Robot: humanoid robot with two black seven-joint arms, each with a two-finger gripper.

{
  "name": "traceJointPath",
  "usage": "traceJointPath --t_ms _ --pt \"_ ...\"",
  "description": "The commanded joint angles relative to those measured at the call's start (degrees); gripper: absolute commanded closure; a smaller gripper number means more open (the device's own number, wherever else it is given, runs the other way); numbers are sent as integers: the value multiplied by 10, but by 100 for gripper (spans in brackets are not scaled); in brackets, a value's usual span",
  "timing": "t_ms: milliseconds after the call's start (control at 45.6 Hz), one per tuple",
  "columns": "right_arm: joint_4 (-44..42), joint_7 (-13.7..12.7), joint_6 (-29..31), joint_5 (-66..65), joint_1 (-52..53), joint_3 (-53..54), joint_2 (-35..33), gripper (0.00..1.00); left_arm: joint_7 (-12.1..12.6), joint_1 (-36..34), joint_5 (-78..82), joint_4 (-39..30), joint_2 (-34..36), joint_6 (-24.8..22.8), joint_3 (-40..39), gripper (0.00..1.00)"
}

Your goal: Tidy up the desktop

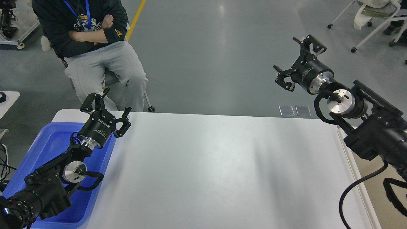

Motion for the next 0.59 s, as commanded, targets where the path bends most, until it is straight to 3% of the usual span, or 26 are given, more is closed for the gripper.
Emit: traceJointPath --t_ms 0,285,570 --pt "36 2 27 3 -59 28 55 0 0 0 0 0 0 0 0 0" --pt "34 2 117 2 -134 31 80 0 0 0 0 0 0 0 0 0" --pt "29 2 148 2 -173 33 79 0 0 0 0 0 0 0 0 0"
